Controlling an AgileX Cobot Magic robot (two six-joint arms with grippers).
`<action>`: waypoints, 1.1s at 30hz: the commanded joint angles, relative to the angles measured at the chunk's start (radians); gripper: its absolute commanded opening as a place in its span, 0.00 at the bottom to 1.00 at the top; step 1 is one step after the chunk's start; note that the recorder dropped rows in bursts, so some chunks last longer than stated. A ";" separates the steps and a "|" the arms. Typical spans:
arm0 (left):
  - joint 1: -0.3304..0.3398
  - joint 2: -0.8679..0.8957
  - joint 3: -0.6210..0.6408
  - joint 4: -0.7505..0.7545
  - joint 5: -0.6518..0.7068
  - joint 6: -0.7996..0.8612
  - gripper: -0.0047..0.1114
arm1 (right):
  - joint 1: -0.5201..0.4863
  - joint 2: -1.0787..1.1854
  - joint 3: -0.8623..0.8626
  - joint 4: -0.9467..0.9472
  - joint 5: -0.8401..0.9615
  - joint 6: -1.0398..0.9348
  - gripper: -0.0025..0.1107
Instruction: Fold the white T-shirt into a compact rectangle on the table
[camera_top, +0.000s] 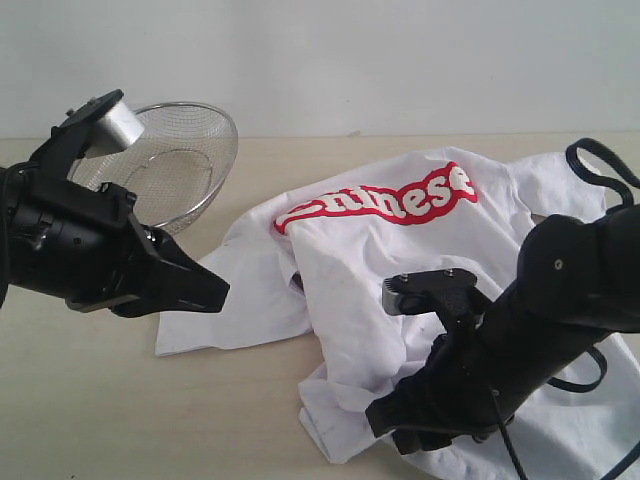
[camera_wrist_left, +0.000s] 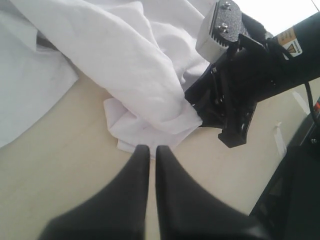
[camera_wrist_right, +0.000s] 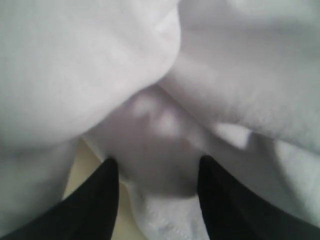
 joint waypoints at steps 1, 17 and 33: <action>-0.005 -0.006 0.003 0.000 -0.005 -0.005 0.08 | 0.003 0.070 0.004 -0.011 -0.009 0.001 0.43; -0.005 -0.008 0.003 0.000 -0.006 -0.005 0.08 | 0.003 0.095 0.004 -0.053 0.191 0.010 0.02; -0.005 -0.026 -0.032 0.000 0.013 -0.017 0.08 | 0.095 -0.063 0.010 -0.056 0.383 -0.019 0.02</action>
